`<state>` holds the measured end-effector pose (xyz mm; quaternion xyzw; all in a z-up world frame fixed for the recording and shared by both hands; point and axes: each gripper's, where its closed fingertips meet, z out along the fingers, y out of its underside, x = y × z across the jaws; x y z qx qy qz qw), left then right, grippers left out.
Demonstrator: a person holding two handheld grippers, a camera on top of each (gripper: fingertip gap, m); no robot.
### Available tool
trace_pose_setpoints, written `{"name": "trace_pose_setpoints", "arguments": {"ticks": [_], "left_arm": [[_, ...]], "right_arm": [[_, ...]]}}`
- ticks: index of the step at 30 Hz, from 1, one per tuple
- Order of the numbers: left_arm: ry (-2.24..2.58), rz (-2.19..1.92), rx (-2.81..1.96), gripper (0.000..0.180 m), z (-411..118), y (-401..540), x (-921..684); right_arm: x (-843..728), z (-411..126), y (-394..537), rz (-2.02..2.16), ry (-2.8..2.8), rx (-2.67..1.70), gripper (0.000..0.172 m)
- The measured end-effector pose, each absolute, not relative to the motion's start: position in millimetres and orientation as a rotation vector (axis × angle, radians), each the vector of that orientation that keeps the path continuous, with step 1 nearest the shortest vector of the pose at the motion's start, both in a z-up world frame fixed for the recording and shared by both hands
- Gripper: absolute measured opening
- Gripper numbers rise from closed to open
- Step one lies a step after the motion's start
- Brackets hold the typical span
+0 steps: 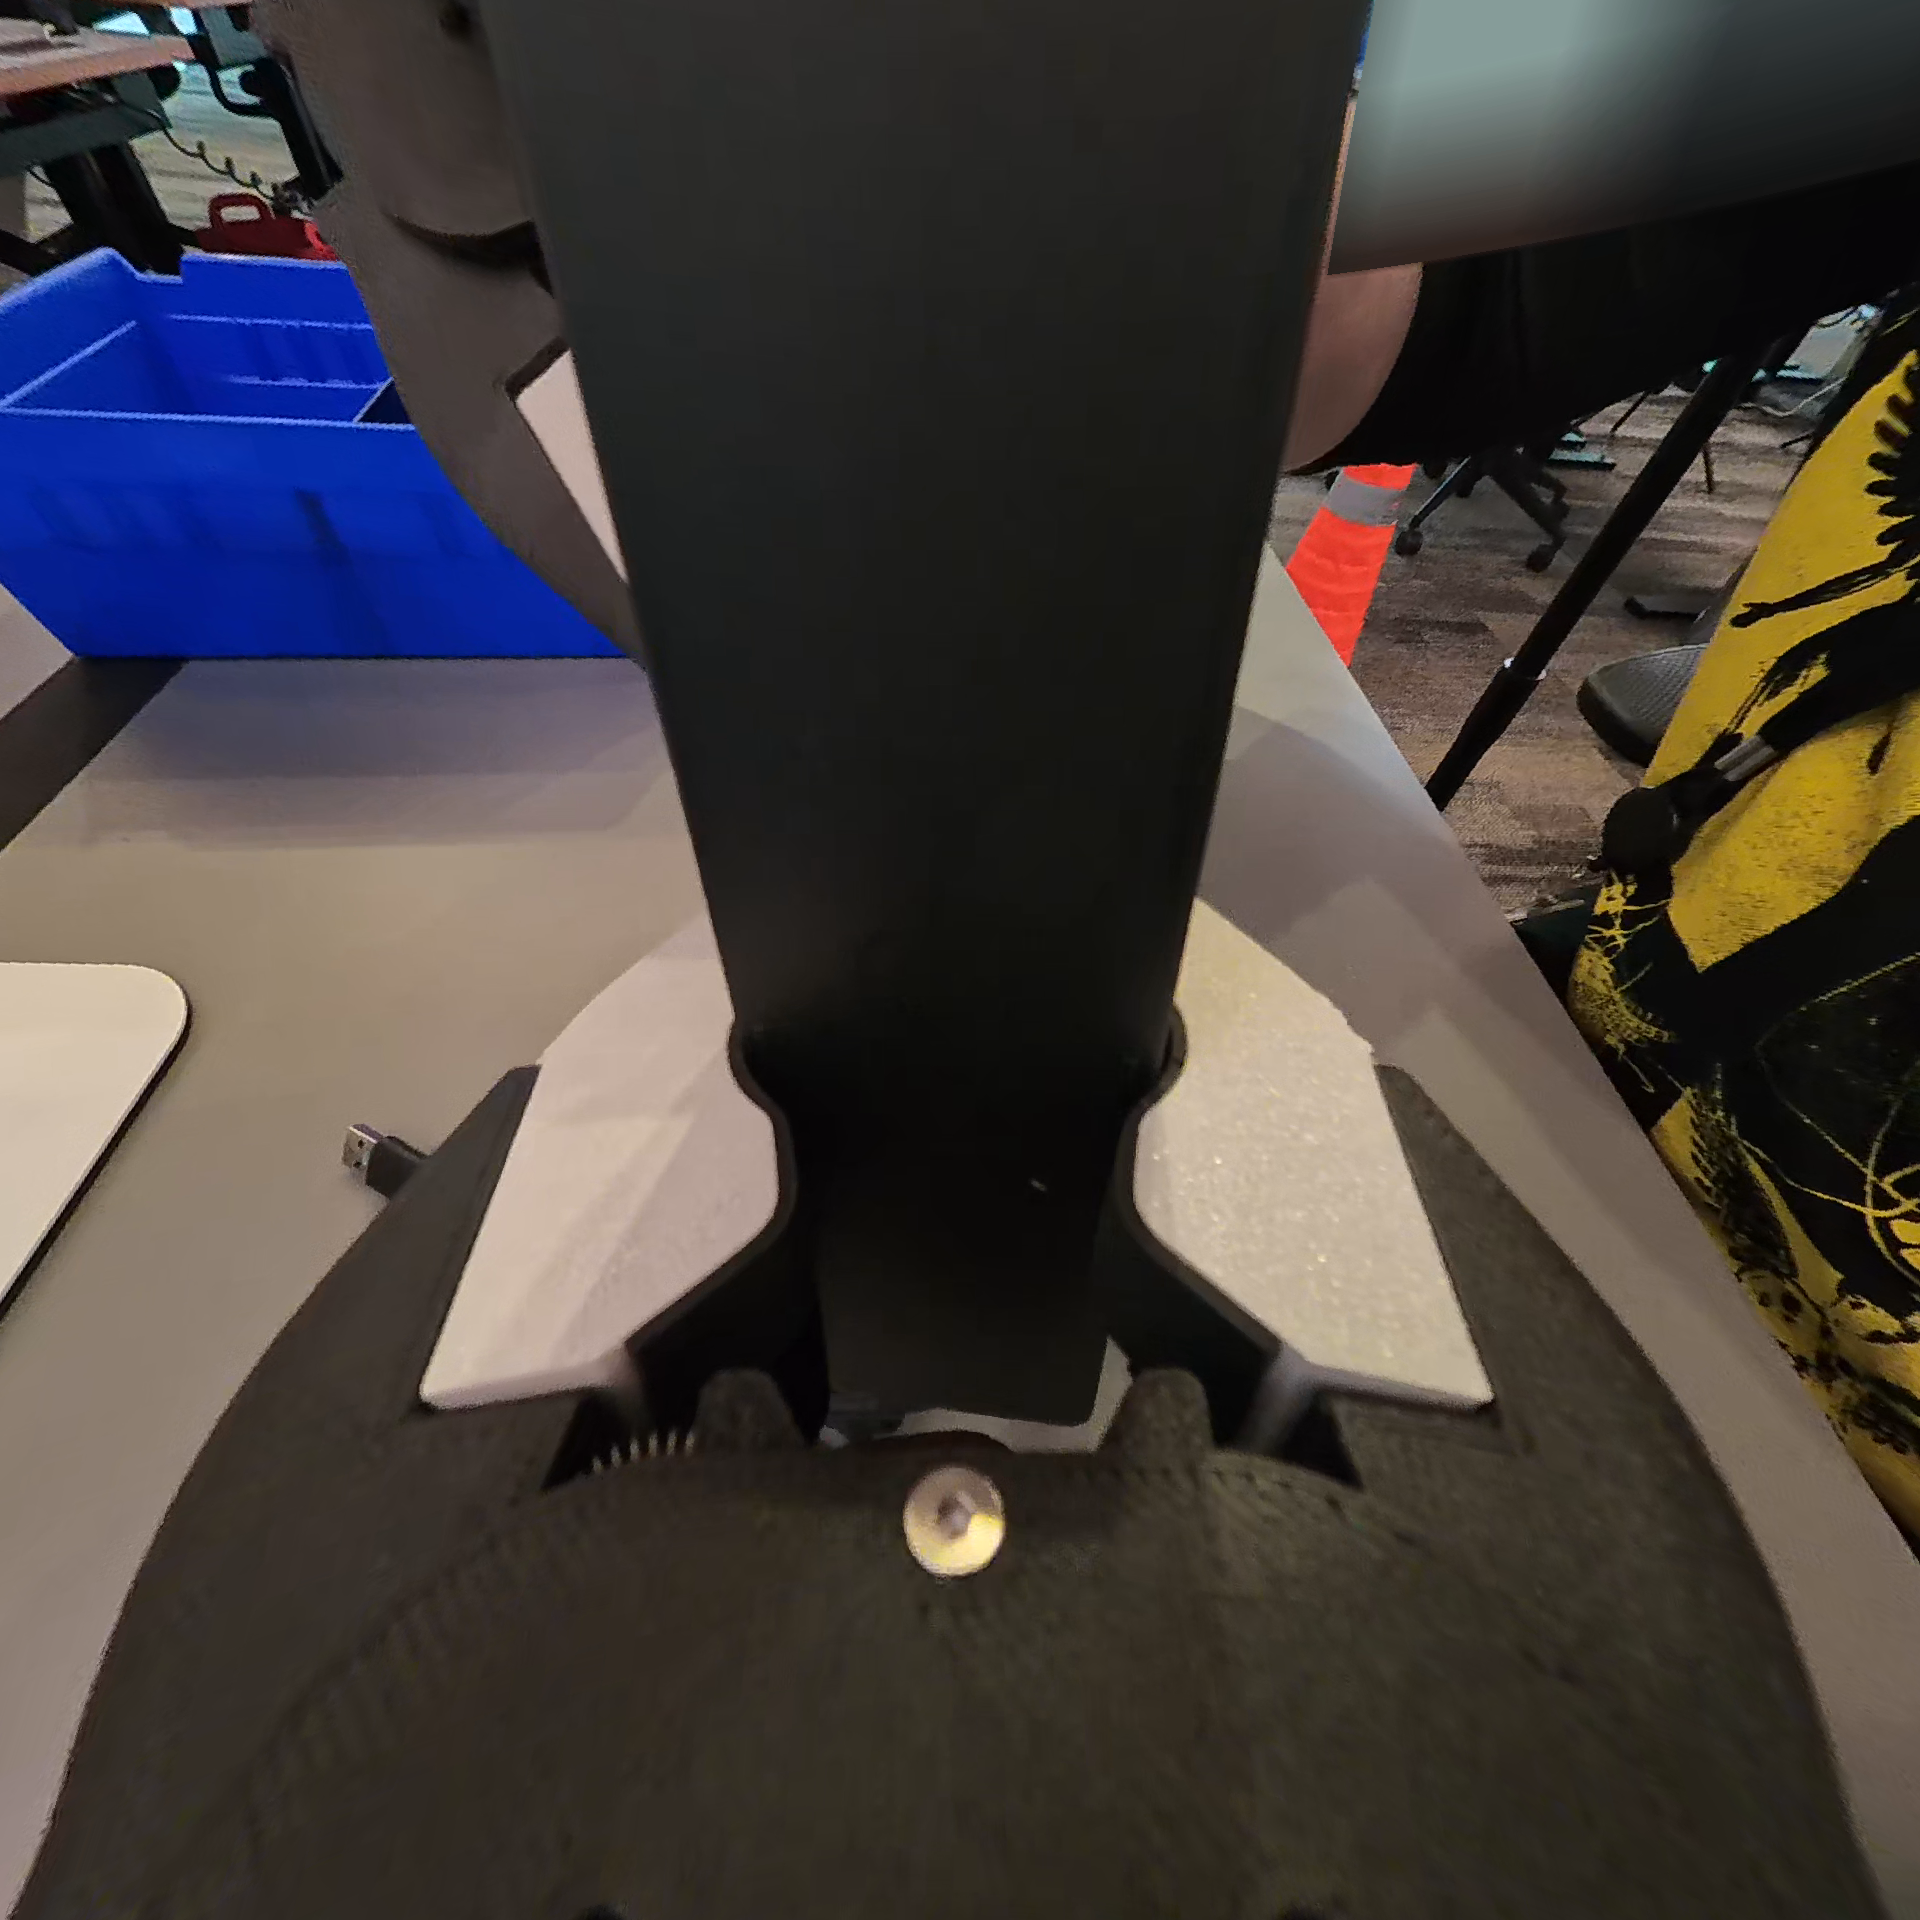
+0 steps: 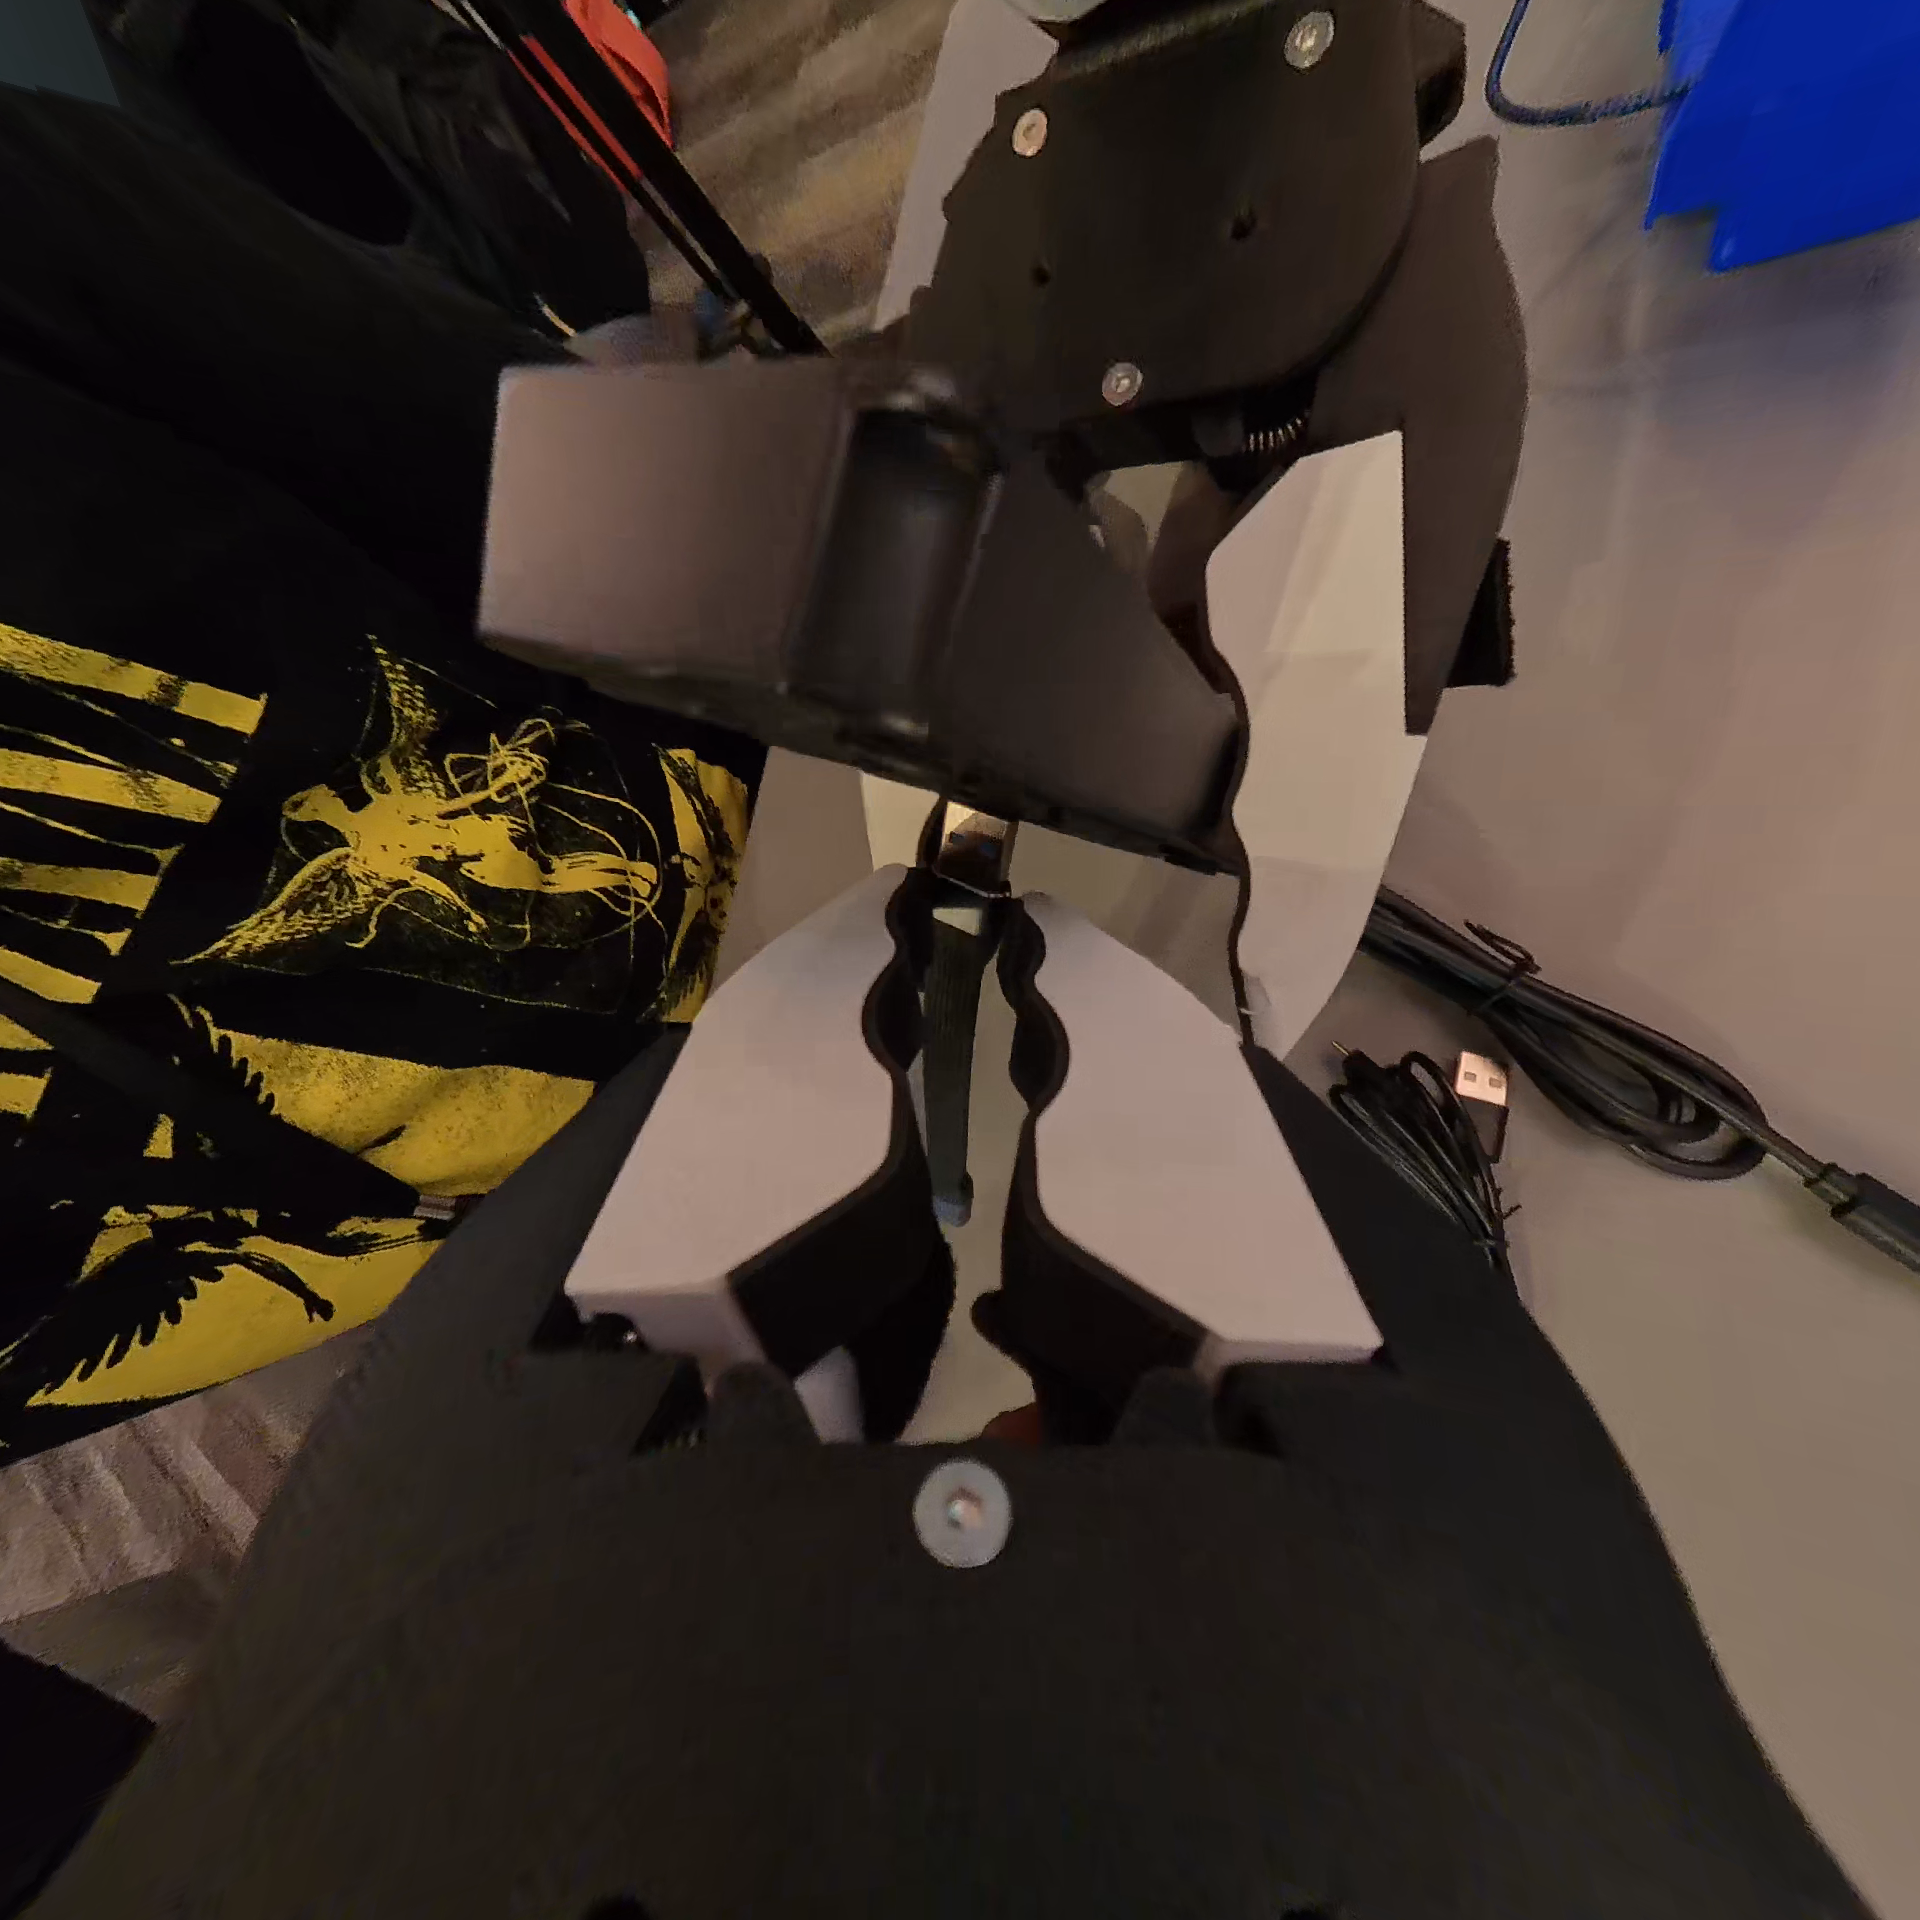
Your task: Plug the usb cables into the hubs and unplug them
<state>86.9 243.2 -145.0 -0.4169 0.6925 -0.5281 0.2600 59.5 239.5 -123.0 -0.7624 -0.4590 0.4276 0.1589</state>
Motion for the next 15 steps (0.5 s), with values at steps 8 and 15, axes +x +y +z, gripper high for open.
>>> {"name": "trace_pose_setpoints", "arguments": {"ticks": [8, 15], "left_arm": [[1.892, -1.422, -1.127, 0.066, -146.3, 241.7, 85.2], [1.961, -1.360, -1.082, 0.066, -153.1, 232.4, 85.7]], "right_arm": [[57.6, -124.7, 236.7, 1.209, -1.342, -2.199, 0.013], [59.3, -130.1, 226.5, 1.256, -1.430, -2.258, 0.012]]}}
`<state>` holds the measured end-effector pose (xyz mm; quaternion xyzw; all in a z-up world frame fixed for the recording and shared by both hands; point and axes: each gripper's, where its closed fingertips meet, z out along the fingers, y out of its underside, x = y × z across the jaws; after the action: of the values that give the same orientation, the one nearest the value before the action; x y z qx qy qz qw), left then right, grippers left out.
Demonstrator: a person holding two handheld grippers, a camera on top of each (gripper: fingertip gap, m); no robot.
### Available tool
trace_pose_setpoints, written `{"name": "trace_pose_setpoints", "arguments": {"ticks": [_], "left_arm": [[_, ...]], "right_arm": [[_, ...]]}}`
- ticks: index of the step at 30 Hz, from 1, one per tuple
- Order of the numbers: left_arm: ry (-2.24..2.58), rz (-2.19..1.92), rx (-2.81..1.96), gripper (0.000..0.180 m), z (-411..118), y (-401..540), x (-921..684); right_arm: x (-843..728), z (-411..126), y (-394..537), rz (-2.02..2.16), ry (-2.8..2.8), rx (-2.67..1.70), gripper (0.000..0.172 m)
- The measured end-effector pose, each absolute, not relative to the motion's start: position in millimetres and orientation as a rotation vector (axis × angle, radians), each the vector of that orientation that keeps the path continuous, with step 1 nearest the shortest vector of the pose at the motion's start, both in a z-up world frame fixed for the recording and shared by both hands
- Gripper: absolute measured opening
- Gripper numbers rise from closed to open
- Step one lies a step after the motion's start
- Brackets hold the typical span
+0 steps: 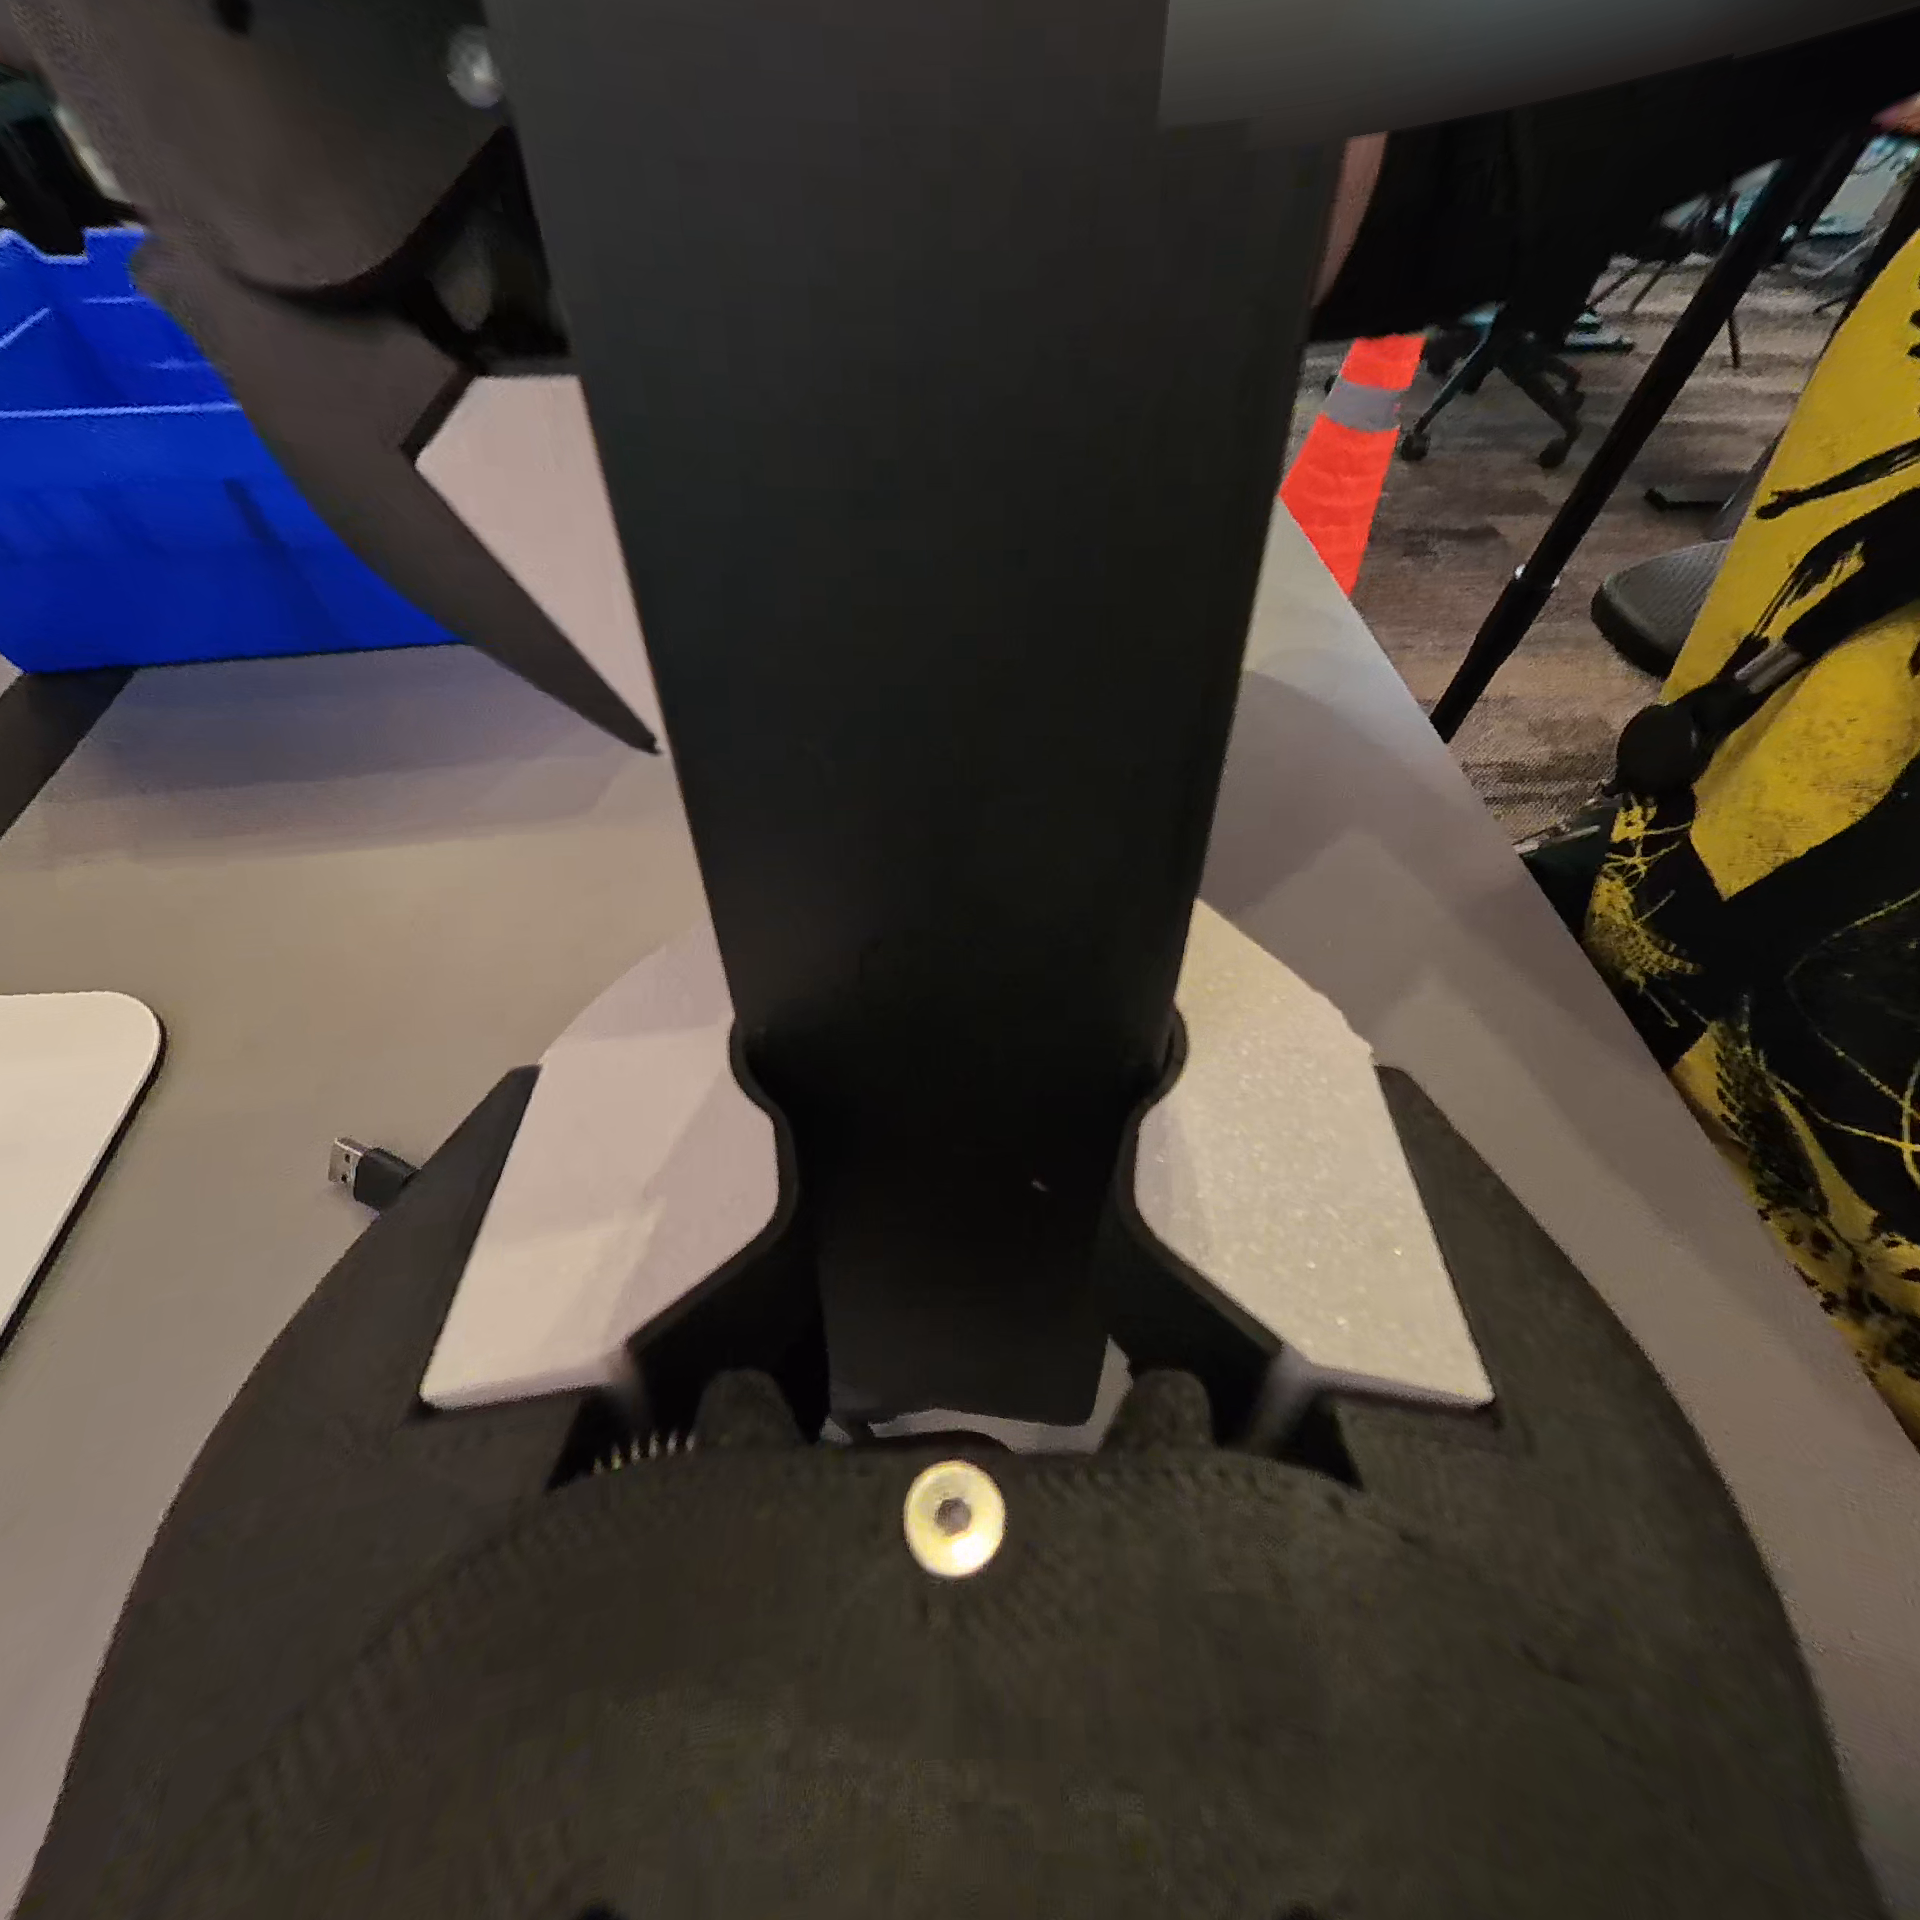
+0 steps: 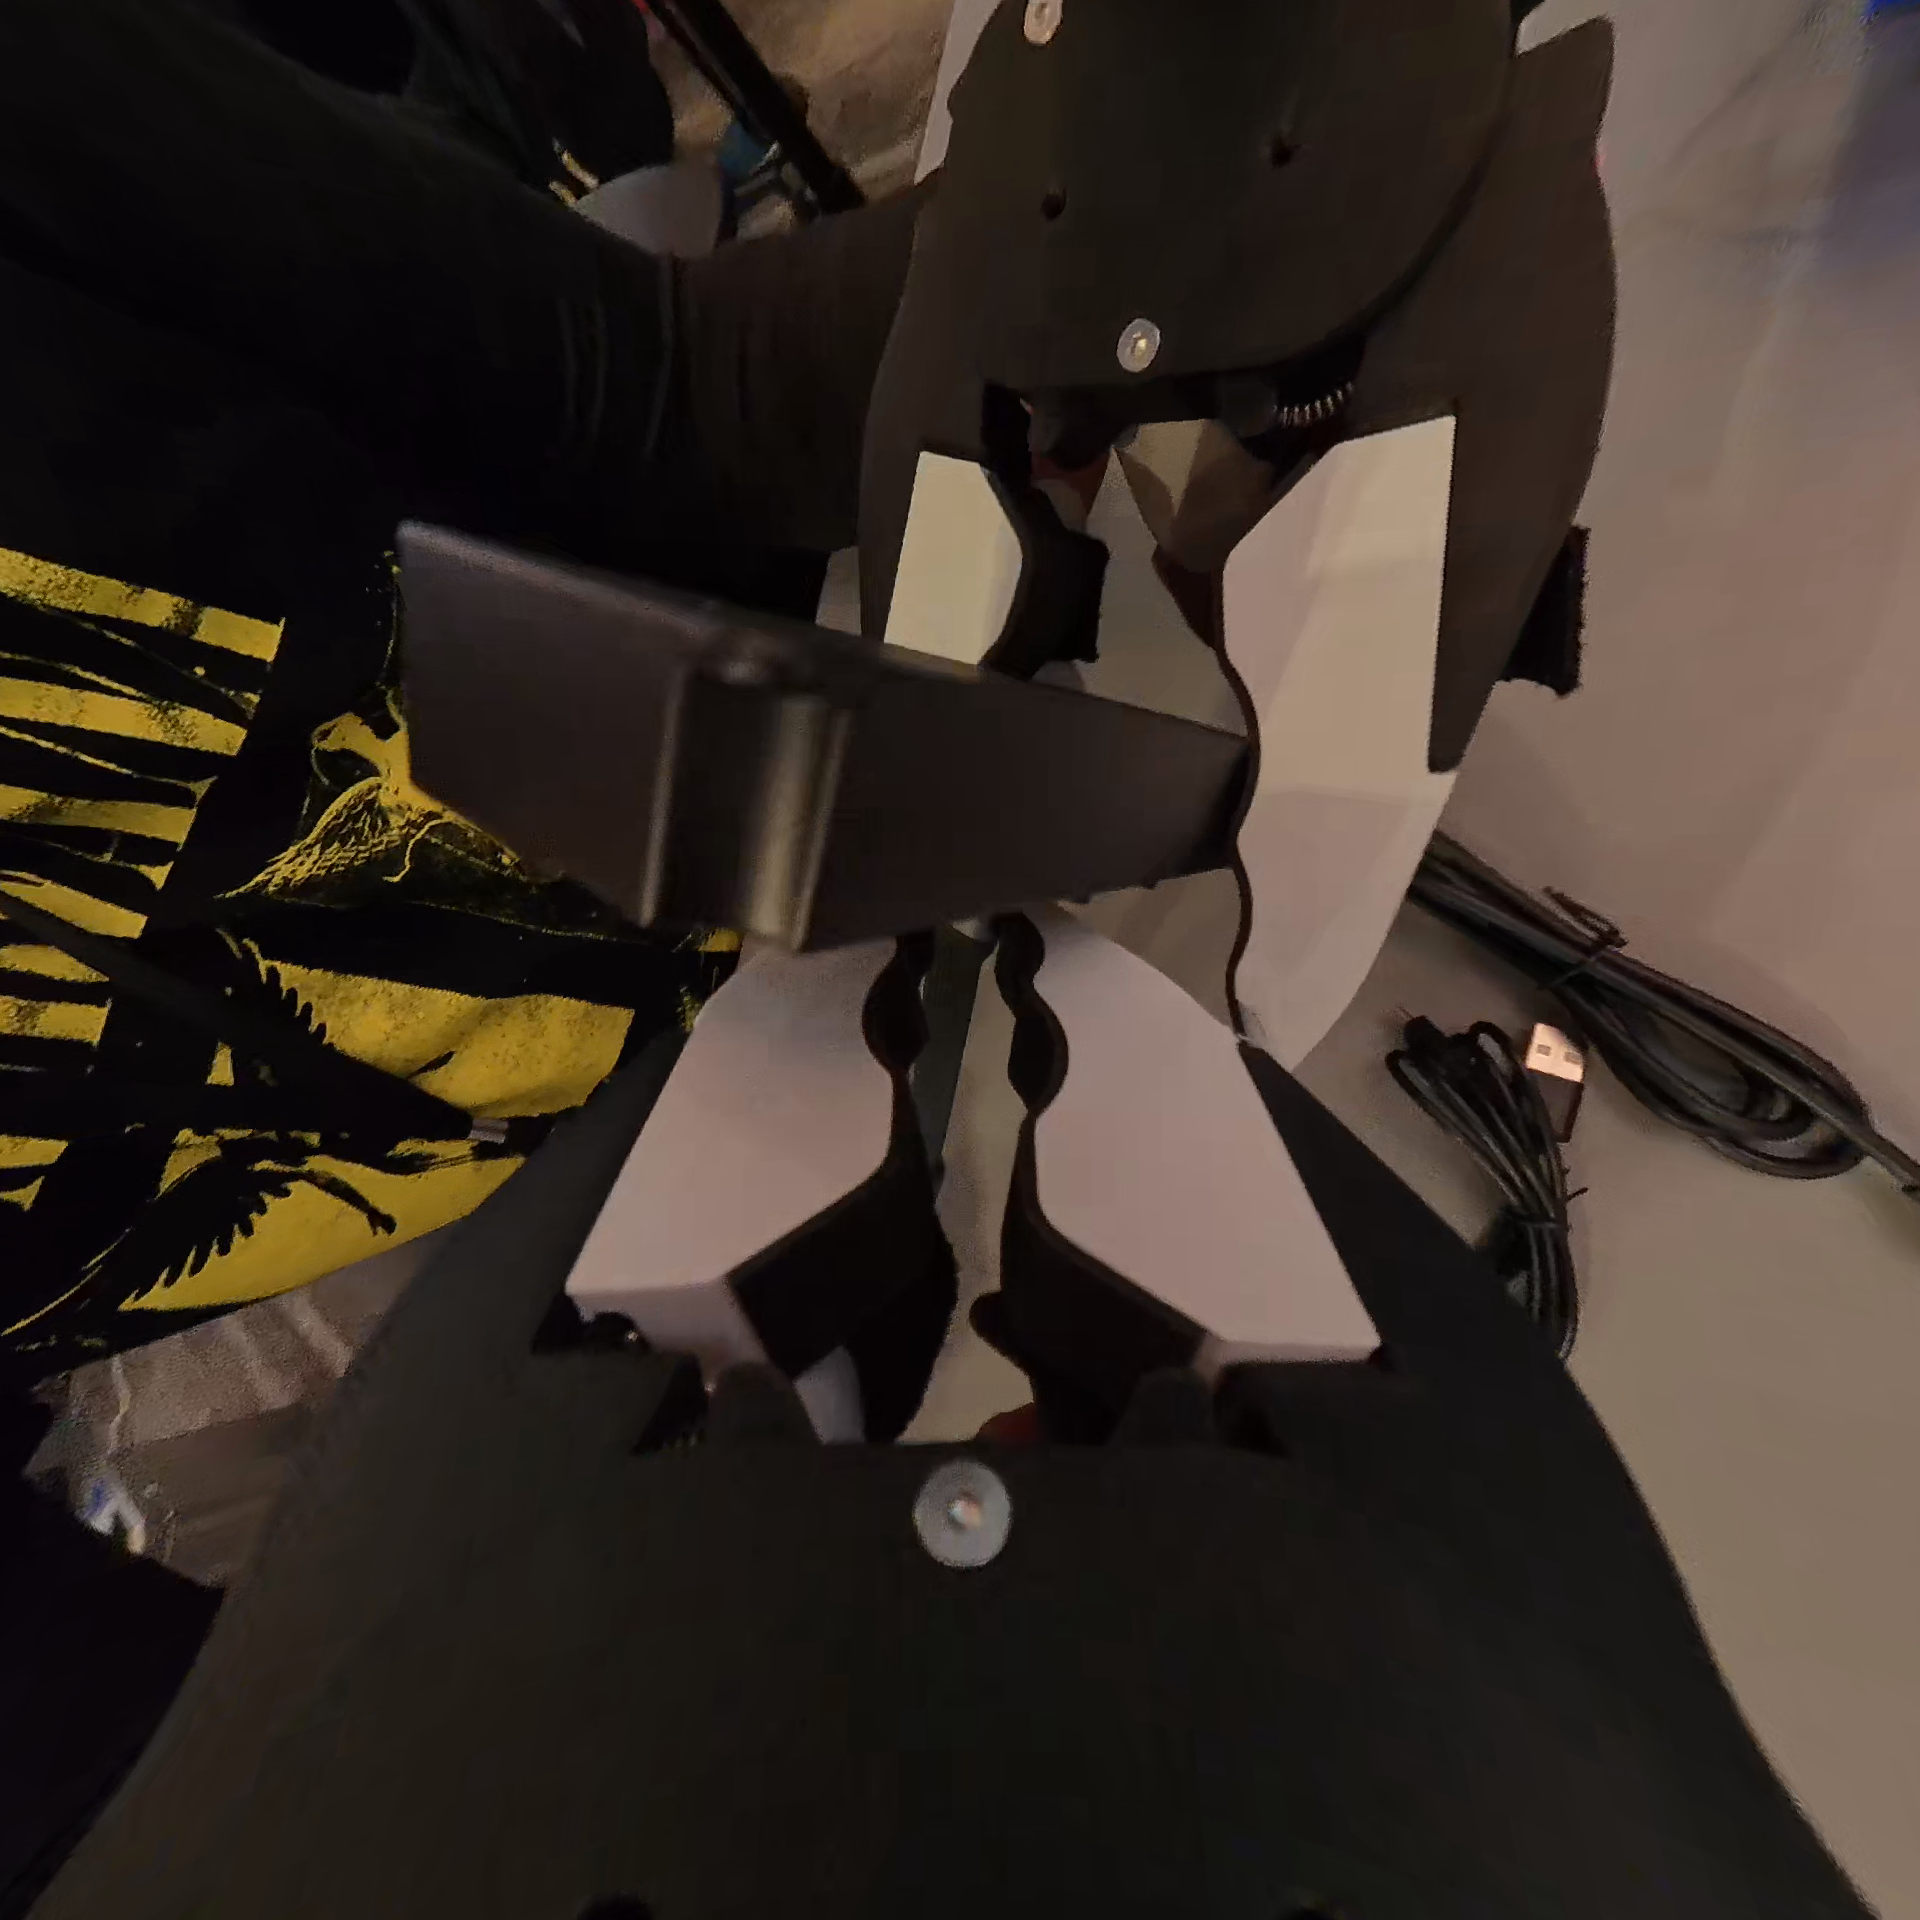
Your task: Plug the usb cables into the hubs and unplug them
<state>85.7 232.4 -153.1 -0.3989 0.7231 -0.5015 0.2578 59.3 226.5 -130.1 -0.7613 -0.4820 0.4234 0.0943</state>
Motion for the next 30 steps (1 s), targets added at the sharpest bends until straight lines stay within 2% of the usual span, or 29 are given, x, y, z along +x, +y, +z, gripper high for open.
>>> {"name": "trace_pose_setpoints", "arguments": {"ticks": [14, 15, 16, 23, 24, 25, 26, 30], "left_arm": [[1.970, -1.346, -1.048, 0.066, -155.7, 229.2, 86.3], [1.964, -1.367, -1.043, 0.066, -155.7, 226.1, 87.7], [1.956, -1.369, -1.048, 0.066, -155.7, 226.6, 90.0], [1.889, -1.415, -1.071, 0.066, -151.0, 232.5, 95.8], [1.872, -1.431, -1.074, 0.066, -149.7, 234.4, 95.8], [1.854, -1.446, -1.073, 0.066, -147.8, 236.6, 95.1], [1.835, -1.457, -1.075, 0.066, -145.6, 239.0, 94.7], [1.804, -1.447, -1.087, 0.066, -144.1, 242.6, 98.0]], "right_arm": [[60.3, -122.4, 234.5, 1.215, -1.327, -2.138, 0.011], [60.8, -120.6, 235.9, 1.226, -1.298, -2.112, 0.002], [62.4, -119.6, 236.4, 1.230, -1.280, -2.095, 0.000], [68.5, -114.9, 241.5, 1.258, -1.138, -2.036, 0.000], [71.0, -114.8, 242.5, 1.270, -1.115, -2.041, 0.003], [74.1, -116.2, 243.8, 1.261, -1.097, -2.051, 0.015], [76.7, -118.3, 243.7, 1.238, -1.094, -2.056, 0.020], [77.9, -118.7, 242.1, 1.069, -1.095, -2.042, 0.021]]}}
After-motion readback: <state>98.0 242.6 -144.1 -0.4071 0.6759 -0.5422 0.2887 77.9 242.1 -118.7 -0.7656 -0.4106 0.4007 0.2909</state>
